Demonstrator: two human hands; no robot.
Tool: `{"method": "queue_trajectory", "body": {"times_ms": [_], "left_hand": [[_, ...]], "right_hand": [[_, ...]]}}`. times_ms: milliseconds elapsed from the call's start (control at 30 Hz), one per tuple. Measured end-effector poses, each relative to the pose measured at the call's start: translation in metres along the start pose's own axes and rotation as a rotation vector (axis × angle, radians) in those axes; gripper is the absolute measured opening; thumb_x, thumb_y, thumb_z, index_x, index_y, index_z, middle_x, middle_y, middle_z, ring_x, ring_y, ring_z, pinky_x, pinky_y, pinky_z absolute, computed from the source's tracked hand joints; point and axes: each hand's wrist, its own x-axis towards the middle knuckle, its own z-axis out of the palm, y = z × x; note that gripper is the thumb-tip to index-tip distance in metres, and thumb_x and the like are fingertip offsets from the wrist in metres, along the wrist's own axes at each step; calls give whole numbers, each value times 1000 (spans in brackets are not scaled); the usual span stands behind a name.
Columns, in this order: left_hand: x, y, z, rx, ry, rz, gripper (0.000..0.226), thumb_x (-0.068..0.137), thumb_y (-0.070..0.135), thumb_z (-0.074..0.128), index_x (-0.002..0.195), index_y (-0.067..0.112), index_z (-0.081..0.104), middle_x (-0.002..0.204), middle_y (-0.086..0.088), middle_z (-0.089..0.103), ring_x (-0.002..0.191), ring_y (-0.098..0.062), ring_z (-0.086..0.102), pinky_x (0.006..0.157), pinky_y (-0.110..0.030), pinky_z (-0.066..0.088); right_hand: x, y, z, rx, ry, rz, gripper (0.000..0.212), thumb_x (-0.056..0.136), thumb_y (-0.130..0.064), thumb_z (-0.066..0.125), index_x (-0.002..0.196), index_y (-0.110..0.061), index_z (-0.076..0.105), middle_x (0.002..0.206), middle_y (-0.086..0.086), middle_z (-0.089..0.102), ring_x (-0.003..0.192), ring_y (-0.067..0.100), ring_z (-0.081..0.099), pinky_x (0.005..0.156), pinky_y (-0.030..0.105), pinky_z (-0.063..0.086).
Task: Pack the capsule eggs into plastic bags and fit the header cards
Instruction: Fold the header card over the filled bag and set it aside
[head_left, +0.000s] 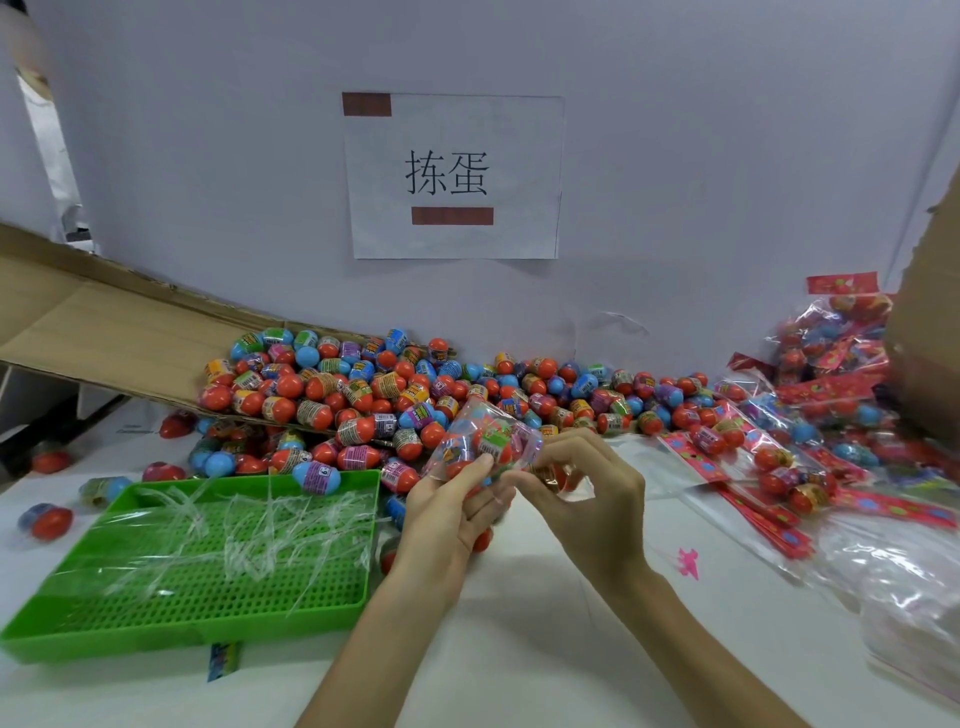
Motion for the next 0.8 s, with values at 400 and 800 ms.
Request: {"method": "queue_trajectory", "body": {"times_ms": [400,800], "left_hand": [[-7,0,3,46,-77,-48,27,97,5,66,123,-2,63,103,-20,78,87,-26,79,68,-28,63],[-7,4,3,-51,-145,-50,27,92,10,70,117,1,72,109,-19,77,88,-24,78,70,-28,62]], "right_hand": [[-3,-6,1,-8,32,13,21,87,-27,78,85,-7,75,85,5,63,78,9,58,64,17,51],[-4,-1,4,-74,-91,-19,15,79,-10,85,91,-8,75,97,2,73,94,10,66,82,21,57]]}}
